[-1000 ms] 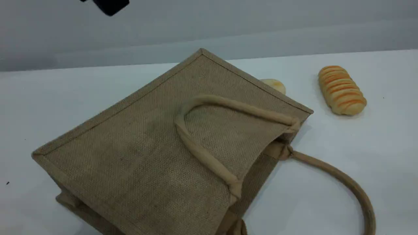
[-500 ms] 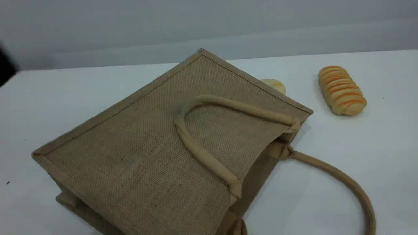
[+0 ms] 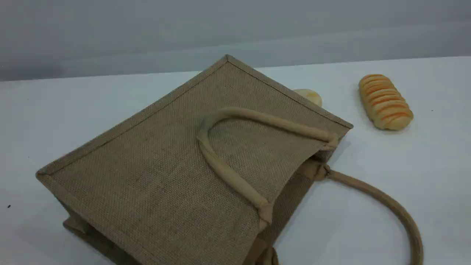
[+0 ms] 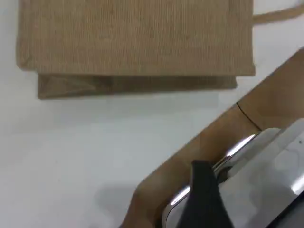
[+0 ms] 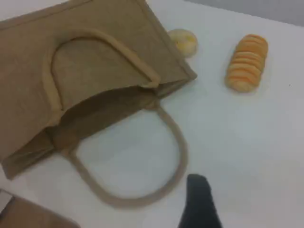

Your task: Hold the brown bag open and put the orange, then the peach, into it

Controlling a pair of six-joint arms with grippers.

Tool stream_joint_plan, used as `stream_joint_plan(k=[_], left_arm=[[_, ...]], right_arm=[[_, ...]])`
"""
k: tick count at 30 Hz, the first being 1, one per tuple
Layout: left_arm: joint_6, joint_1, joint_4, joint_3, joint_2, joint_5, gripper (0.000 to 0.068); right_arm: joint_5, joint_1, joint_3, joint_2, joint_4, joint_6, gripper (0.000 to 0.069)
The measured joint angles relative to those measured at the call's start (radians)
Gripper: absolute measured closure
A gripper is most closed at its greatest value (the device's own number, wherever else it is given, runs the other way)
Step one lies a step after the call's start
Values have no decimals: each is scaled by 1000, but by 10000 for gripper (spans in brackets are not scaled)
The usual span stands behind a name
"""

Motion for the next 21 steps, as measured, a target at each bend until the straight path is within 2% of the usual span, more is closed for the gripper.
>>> stream_joint_plan(k=[12,21], left_arm=[[0,0,8,35,-229,30,239],[8,0,7,38,-302,30,239]], right_arm=[[0,0,0,0,0,-2,267],[0,-22,0,-7,3,-1,267]])
